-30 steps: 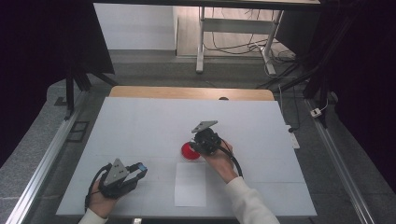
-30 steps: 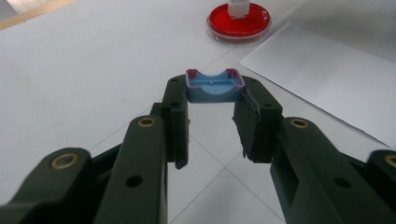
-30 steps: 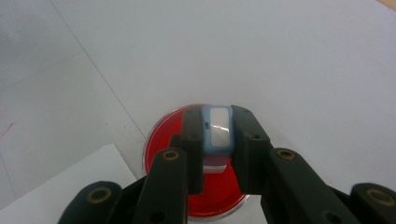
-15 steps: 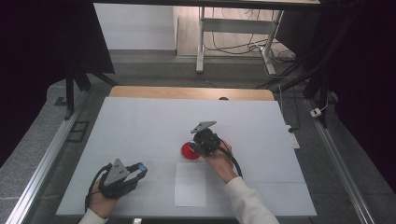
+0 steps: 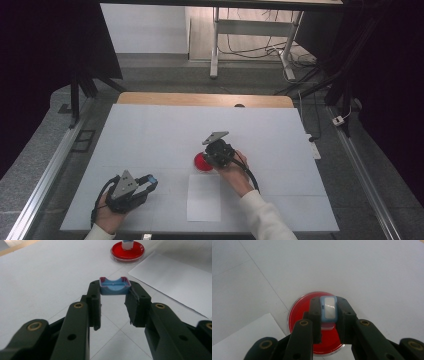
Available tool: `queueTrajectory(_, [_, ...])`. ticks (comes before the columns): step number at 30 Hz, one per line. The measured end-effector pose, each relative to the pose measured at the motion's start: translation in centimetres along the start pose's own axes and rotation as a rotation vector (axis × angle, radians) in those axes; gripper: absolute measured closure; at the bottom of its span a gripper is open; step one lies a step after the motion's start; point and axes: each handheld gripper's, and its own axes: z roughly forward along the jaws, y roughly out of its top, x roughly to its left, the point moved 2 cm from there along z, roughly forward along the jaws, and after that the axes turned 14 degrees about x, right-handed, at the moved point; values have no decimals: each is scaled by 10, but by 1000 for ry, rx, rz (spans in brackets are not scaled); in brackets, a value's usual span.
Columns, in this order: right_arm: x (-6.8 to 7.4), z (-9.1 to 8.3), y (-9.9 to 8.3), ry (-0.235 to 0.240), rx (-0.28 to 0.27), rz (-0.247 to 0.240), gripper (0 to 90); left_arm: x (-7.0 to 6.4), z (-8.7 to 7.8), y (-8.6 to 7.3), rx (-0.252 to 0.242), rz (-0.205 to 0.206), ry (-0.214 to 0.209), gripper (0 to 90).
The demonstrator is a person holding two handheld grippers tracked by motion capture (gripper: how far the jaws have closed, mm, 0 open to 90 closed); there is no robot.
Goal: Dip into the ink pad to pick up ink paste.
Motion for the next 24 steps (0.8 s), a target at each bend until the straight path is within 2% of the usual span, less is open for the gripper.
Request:
queueTrajectory(6, [0, 0, 0, 0, 2, -2, 755, -1, 0, 0, 0, 2, 0, 660])
queueTrajectory(12, [-2, 0, -1, 17, -3, 17, 755, -1, 0, 0, 0, 2, 0, 660])
queueTrajectory(20, [-2, -1, 0, 16, 4, 4, 754, 0, 0, 0, -1, 3, 0, 660])
queueTrajectory(24, [-5, -7, 1, 24, -21, 8, 752, 1, 1, 0, 1, 3, 0, 659])
